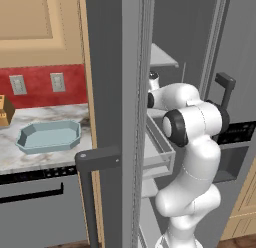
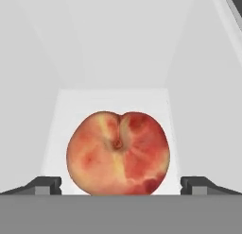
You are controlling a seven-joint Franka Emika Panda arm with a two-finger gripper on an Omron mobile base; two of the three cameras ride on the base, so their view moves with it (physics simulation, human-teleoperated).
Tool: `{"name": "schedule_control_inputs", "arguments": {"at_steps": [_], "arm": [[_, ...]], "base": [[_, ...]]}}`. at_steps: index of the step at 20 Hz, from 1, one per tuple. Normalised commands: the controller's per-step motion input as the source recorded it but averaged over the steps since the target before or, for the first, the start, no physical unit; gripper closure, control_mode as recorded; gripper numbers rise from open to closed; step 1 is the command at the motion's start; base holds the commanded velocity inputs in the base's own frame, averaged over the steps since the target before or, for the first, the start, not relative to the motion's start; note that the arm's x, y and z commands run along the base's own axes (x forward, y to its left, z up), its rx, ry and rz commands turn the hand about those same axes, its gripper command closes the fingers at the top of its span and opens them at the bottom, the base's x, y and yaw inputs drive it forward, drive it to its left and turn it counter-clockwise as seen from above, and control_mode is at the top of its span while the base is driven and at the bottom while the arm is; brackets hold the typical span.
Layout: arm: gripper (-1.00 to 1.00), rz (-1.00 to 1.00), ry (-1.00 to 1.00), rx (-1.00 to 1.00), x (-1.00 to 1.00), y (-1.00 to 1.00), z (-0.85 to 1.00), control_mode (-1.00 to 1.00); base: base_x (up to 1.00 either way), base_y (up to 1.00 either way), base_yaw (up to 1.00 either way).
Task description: Pick the tangerine and peach from the fridge and place them inside the tupperware on the counter.
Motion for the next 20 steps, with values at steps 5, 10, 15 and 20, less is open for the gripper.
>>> {"name": "schedule_control_inputs", "arguments": {"at_steps": [5, 10, 15, 20], "arm": [[-1.0, 0.0, 0.0, 0.0, 0.19, 0.0, -0.1, -1.0], [-1.0, 0.0, 0.0, 0.0, 0.12, 0.0, -0.12, -1.0], [1.0, 0.0, 0.0, 0.0, 0.03, 0.09, -0.22, -1.0], [1.0, 0.0, 0.0, 0.0, 0.0, 0.09, -0.25, -1.0]], "base": [[0.0, 0.0, 0.0], [0.0, 0.0, 0.0], [0.0, 0.0, 0.0], [0.0, 0.0, 0.0]]}}
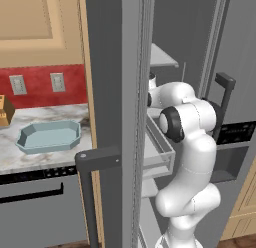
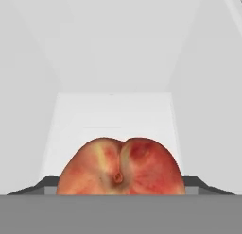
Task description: Pick the tangerine and peach from the fridge and place them inside the tupperware on the counter.
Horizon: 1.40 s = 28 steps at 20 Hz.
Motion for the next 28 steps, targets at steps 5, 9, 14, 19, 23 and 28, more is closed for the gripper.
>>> {"name": "schedule_control_inputs", "arguments": {"at_steps": [5, 9, 14, 19, 23, 28], "arm": [[1.0, 0.0, 0.01, -0.02, -0.09, 0.07, -0.22, -1.0], [1.0, 0.0, 0.0, 0.0, -0.42, 0.0, -0.2, -1.0], [1.0, 0.0, -0.06, 0.0, -0.71, 0.0, -0.11, -1.0], [1.0, 0.0, -0.04, 0.0, -0.75, -0.21, 0.18, -1.0], [1.0, 0.0, 0.0, 0.0, -0.65, -0.34, 0.45, -1.0], [1.0, 0.0, 0.0, 0.0, -0.6, -0.26, 0.52, -1.0]], "base": [[0.0, 0.0, 0.0], [0.0, 0.0, 0.0], [0.0, 0.0, 0.0], [0.0, 0.0, 0.0], [0.0, 0.0, 0.0], [0.0, 0.0, 0.0]]}}
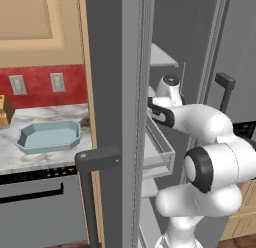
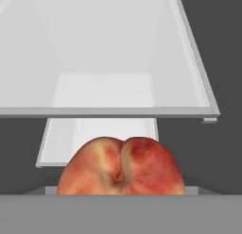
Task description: Pick the tangerine and peach from the fridge and place them inside the tupperware on the counter.
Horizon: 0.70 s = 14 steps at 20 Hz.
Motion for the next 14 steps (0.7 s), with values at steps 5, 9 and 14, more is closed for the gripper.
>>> {"name": "schedule_control_inputs", "arguments": {"at_steps": [5, 9, 14], "arm": [[1.0, 0.0, 0.0, 0.0, -0.67, -0.19, 0.53, -1.0], [1.0, 0.0, 0.02, 0.0, -0.73, -0.2, 0.48, -1.0], [1.0, 0.0, 0.06, 0.0, -0.77, -0.18, 0.47, -1.0]], "base": [[0.0, 0.0, 0.0], [0.0, 0.0, 0.0], [0.0, 0.0, 0.0]]}}
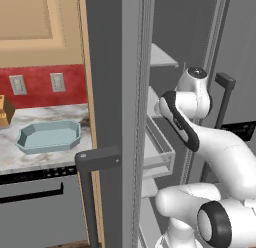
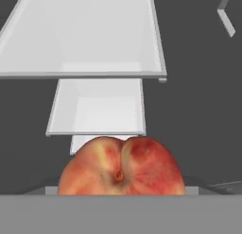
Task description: Pick the tangerine and peach from the fridge and place them inside the tupperware on the counter.
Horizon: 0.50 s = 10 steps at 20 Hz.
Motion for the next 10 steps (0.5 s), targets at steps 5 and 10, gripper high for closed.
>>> {"name": "schedule_control_inputs", "arguments": {"at_steps": [5, 10], "arm": [[1.0, 0.0, 0.07, 0.0, -0.79, -0.15, 0.4, -1.0], [1.0, 0.0, 0.0, 0.0, -0.76, -0.04, 0.22, -1.0]], "base": [[0.0, 0.0, 0.0], [0.0, 0.0, 0.0]]}}
